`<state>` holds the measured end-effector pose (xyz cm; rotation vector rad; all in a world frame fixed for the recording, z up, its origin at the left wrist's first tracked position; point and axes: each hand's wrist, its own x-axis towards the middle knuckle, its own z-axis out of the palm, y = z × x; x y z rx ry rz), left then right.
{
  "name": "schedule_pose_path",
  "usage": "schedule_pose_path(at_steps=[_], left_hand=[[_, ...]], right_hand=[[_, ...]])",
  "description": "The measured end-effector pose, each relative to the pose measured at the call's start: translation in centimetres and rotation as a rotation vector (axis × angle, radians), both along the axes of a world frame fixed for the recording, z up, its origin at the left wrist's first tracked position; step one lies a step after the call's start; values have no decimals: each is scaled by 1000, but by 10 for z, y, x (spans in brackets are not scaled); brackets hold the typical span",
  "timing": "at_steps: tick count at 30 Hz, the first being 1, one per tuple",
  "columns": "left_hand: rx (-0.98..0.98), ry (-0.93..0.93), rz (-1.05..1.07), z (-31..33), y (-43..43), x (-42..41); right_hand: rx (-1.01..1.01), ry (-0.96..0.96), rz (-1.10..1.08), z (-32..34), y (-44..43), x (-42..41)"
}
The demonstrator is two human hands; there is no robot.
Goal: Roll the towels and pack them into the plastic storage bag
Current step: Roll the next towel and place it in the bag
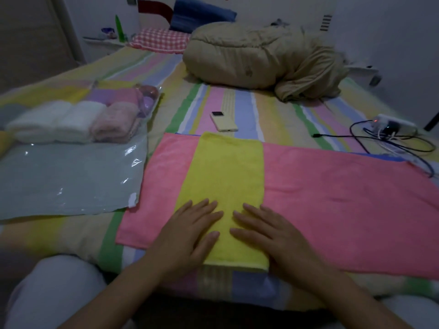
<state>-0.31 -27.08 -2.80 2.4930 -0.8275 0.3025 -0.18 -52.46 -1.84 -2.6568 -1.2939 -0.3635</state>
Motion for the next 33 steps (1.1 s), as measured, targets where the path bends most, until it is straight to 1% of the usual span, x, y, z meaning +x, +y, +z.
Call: schedule_pose_path(at_steps=[2, 4, 5, 7, 8, 9, 10, 12, 13, 15, 17, 20, 22, 24, 25, 27, 28, 30, 33], left_hand=[[-73, 85, 0, 3, 2, -4], [-100, 133, -11, 10, 1, -9], [-66, 104, -16, 11, 0, -13], [52, -20, -17, 8, -1, -18], [75, -64, -7, 4, 0, -20], [40, -80, 25, 2, 3, -22], [-50, -66, 84, 3, 6, -23], [-301, -8, 225, 12, 12, -24], [-404, 0, 259, 18, 14, -24], [-532, -6, 247, 31, 15, -23], [-595, -3, 188, 44, 14, -22], [-714, 8, 83, 60, 9, -23], [-778, 30, 88, 66, 4, -19], [-735, 71, 210, 60, -1, -7], [-679, 137, 290, 53, -2, 3], [-494, 305, 459, 33, -5, 23], [-404, 371, 538, 24, -6, 32], [-329, 405, 627, 11, -9, 44], [-299, 365, 677, 10, -14, 46]], right_hand=[[83, 49, 31, -1, 1, -5], [236, 120, 20, -2, 3, -8], [316, 157, -18, -1, 4, -9], [465, 200, -139, 4, 6, -10], [523, 208, -182, 9, 8, -10], [567, 204, -196, 15, 10, -11], [599, 190, -188, 20, 12, -11], [659, 198, -178, 28, 12, -11], [688, 207, -199, 30, 11, -10], [751, 223, -245, 33, 8, -5], [834, 220, -247, 39, 5, -3], [1005, 281, -302, 54, 8, -6], [1073, 320, -374, 59, 10, -5], [1005, 353, -508, 53, 11, 3], [937, 396, -580, 49, 13, 8], [828, 552, -700, 36, 14, 17], [815, 655, -763, 29, 14, 22], [828, 795, -871, 19, 16, 29], [763, 820, -923, 16, 16, 35]])
